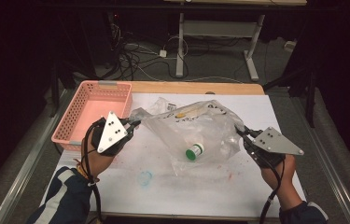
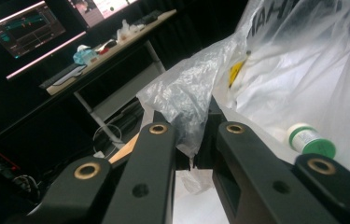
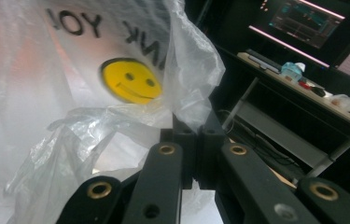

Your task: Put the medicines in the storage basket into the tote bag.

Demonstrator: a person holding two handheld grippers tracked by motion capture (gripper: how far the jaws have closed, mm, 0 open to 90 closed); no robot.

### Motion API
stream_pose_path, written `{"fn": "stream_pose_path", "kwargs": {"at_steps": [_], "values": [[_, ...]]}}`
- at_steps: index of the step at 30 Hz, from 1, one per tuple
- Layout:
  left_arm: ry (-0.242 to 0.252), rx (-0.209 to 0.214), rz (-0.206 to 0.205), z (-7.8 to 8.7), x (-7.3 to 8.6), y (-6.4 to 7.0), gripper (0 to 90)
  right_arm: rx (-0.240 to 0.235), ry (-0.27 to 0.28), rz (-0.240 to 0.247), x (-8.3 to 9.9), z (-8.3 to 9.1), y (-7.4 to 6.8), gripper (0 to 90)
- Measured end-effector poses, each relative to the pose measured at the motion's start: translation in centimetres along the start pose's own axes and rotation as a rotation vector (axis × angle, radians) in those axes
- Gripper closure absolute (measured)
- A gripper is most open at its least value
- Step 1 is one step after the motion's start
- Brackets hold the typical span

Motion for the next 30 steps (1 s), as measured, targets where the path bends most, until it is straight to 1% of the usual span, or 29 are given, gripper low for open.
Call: {"fn": "stream_pose_path", "kwargs": {"at_steps": [2, 3, 4, 5, 9, 11, 13, 15, 17, 18, 20, 23, 24, 26, 28, 30], "values": [[0.017, 0.028, 0.030, -0.1, -0.2, 0.3, 86.2, 0.006, 0.012, -0.011, -0.1, 0.0, 0.3, 90.0], [0.023, 0.055, 0.046, -0.4, -0.1, 0.8, 86.3, 0.005, 0.017, -0.024, -0.1, -0.1, 0.4, 90.0], [0.027, 0.075, 0.049, -0.8, 0.0, 1.3, 86.2, -0.010, 0.019, -0.033, 0.0, -0.4, 0.3, 90.0], [0.024, 0.082, 0.041, -1.2, 0.3, 1.8, 86.2, -0.024, 0.012, -0.034, 0.2, -0.8, 0.0, 90.0], [0.027, 0.127, 0.046, -3.1, 1.3, 3.9, 86.2, -0.078, -0.013, -0.053, 1.1, -2.7, -1.2, 90.0], [0.026, 0.134, 0.041, -3.8, 1.9, 4.4, 86.2, -0.092, -0.026, -0.050, 1.6, -3.3, -1.6, 90.0], [0.030, 0.151, 0.065, -4.5, 2.3, 4.7, 86.2, -0.106, -0.029, -0.055, 2.0, -4.0, -1.9, 90.0], [0.034, 0.151, 0.078, -5.1, 2.6, 4.7, 86.2, -0.108, -0.026, -0.047, 2.1, -4.6, -2.0, 90.0], [0.053, 0.152, 0.108, -5.5, 2.6, 4.5, 86.3, -0.095, -0.012, -0.024, 1.9, -5.1, -1.9, 90.0], [0.064, 0.151, 0.117, -5.6, 2.5, 4.4, 86.3, -0.085, -0.001, -0.006, 1.7, -5.5, -1.7, 90.0], [0.084, 0.142, 0.134, -5.3, 2.0, 3.9, 86.4, -0.080, 0.001, -0.006, 1.4, -5.9, -1.4, 90.0], [0.112, 0.113, 0.130, -4.5, 1.1, 3.0, 86.4, -0.078, 0.026, -0.019, -0.1, -5.7, -1.3, 90.0], [0.122, 0.102, 0.133, -4.2, 0.9, 2.7, 86.5, -0.077, 0.041, -0.021, -0.8, -5.5, -1.3, 90.0], [0.148, 0.092, 0.150, -3.7, 0.3, 2.2, 86.5, -0.080, 0.066, -0.029, -2.1, -5.0, -1.2, 90.0], [0.162, 0.081, 0.153, -3.3, -0.3, 1.8, 86.5, -0.080, 0.096, -0.045, -3.4, -4.5, -1.1, 90.0], [0.178, 0.072, 0.141, -2.9, -1.0, 1.7, 86.5, -0.080, 0.120, -0.041, -4.5, -4.1, -1.1, 90.0]]}}
Point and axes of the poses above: each handheld gripper's, and its own axes: z roughly backward along the jaws, x roughly out of its underside, y roughly to its right, the point moved 9 cm from there along -z, roughly forward along the jaws, and after that the axes turned 6 degrees about -x, right-handed, at the moved point
